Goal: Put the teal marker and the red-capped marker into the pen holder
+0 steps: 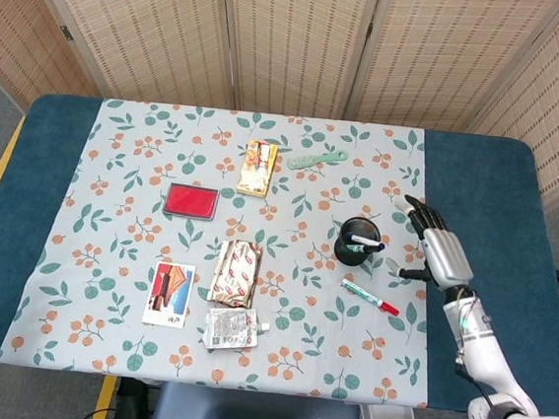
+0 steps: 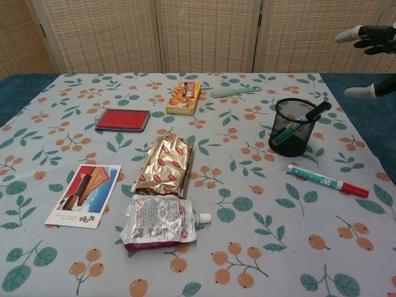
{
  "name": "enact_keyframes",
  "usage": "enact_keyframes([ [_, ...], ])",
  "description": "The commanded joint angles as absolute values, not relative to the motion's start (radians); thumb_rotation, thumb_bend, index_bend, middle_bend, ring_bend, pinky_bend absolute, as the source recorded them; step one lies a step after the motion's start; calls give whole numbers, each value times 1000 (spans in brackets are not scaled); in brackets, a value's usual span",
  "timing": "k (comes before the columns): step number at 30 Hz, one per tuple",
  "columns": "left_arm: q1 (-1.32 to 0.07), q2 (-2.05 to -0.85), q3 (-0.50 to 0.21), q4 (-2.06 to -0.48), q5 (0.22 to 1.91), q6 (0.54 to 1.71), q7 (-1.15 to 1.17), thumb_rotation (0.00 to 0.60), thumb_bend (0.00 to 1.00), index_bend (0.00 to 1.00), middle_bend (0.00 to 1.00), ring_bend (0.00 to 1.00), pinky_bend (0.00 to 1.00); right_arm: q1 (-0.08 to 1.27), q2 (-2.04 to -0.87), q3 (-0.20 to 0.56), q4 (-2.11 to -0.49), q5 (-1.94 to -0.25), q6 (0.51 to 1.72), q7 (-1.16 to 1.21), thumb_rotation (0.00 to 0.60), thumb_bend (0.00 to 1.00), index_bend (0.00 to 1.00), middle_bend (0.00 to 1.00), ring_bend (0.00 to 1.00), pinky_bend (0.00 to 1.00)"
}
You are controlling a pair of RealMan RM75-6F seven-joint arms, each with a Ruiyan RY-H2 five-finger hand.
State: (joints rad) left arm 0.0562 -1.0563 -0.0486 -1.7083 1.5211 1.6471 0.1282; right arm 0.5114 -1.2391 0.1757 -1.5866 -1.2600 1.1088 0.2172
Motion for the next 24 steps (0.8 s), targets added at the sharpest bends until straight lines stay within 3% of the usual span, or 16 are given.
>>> enact_keyframes([
  [1, 53, -1054, -49, -1707, 1522, 1642, 123, 600, 400, 0, 200, 94, 268, 401, -1142, 107, -1739, -1284, 1232, 62, 600, 256, 164, 0, 0, 0],
  [6, 50, -1052, -45, -1707, 1531, 1639, 115, 600, 400, 0, 200, 94, 268, 309, -1150, 34, -1763, -1343, 1329, -7, 600, 265, 253, 3, 0, 0],
  [11, 50, -1050, -43, -1708, 1536, 1642, 109, 600, 400, 0, 200, 94, 268, 260, -1187, -14, -1705, -1378, 1347, -5, 600, 276, 369, 39, 0, 0],
  [24, 44, -1036, -39, -1705, 1545, 1634, 69, 600, 400, 0, 200, 94, 268, 249, -1356, 11, -1548, -1326, 1279, -30, 600, 290, 422, 68, 0, 0],
])
